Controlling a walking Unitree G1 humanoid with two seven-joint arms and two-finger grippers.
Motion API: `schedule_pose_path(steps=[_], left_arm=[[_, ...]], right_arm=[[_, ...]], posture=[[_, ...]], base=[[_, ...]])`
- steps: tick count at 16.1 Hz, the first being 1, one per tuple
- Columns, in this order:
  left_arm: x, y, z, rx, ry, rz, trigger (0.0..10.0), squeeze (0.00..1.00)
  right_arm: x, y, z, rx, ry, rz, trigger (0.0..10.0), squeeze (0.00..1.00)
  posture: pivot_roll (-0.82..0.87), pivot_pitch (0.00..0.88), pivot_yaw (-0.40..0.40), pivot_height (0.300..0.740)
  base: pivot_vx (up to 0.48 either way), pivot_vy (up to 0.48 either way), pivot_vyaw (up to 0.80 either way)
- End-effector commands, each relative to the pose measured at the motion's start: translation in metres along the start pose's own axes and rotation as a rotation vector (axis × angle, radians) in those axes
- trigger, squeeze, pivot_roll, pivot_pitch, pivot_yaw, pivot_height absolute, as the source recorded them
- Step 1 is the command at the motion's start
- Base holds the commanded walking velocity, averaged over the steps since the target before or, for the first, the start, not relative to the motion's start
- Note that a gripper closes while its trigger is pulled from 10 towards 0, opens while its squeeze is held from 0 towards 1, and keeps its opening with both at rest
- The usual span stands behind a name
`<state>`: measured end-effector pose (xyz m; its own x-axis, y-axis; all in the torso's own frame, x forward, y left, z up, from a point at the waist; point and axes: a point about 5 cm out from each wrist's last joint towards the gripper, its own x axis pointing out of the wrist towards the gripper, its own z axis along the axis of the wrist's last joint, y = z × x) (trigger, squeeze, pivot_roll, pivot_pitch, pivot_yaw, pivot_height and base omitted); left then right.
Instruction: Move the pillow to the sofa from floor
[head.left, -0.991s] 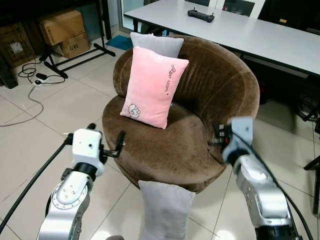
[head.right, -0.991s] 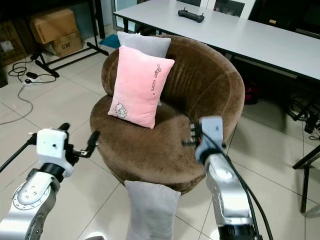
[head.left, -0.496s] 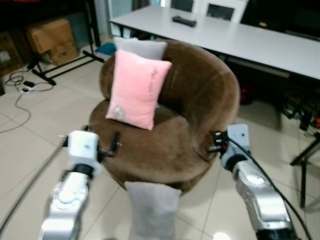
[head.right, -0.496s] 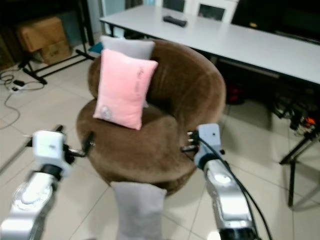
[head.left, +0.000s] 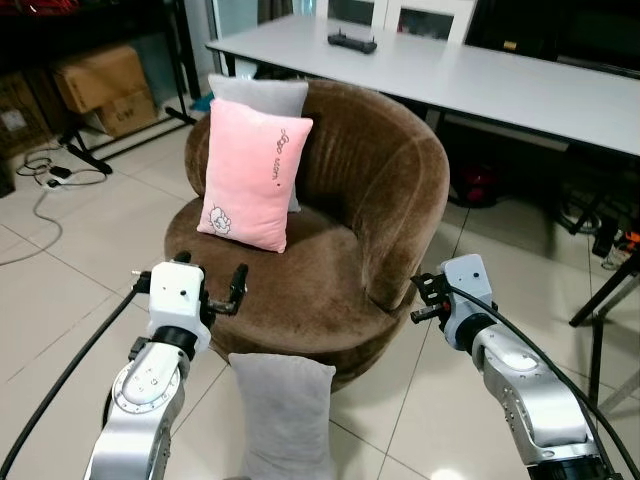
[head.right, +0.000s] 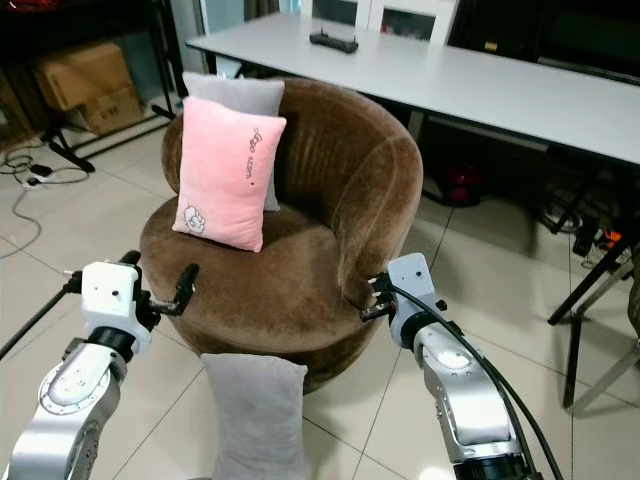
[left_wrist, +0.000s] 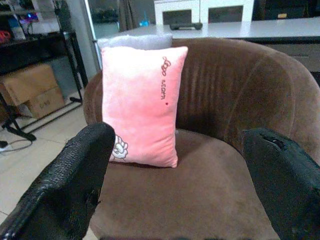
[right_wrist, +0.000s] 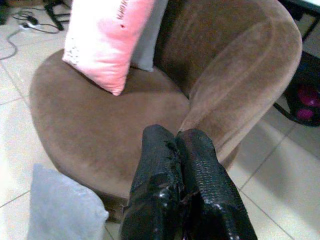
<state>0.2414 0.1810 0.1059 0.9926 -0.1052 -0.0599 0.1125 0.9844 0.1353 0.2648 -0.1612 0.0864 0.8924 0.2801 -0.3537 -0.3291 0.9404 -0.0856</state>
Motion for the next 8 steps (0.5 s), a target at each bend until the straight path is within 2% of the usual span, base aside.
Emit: schedule_pose_path(steps=[1,5,7,8], left_arm=[[0.003,0.000,-0.001,0.012,0.000,-0.007,10.0,0.10],[0.003,0.001,0.001,0.027,-0.027,-0.001,10.0,0.10],[0.004,0.003,0.003,0.037,-0.041,-0.009,10.0,0.12],[0.005,0.003,0.003,0.036,-0.046,-0.014,10.0,0.12]], right_arm=[[0.000,-0.004,0.013,-0.010,-0.040,-0.017,10.0,0.00],[0.004,-0.019,0.006,0.062,-0.045,-0.169,10.0,0.00],[0.005,-0.016,0.008,0.018,-0.075,-0.167,10.0,0.00],[0.006,-0.015,0.008,0.020,-0.085,-0.174,10.0,0.00]], posture=[[0.01,0.000,-0.037,0.740],[0.02,0.000,-0.044,0.740],[0.03,0.000,-0.041,0.740],[0.03,0.000,-0.040,0.740]], base=[[0.000,0.000,0.00],[0.000,0.000,0.00],[0.000,0.000,0.00],[0.307,0.000,0.80]])
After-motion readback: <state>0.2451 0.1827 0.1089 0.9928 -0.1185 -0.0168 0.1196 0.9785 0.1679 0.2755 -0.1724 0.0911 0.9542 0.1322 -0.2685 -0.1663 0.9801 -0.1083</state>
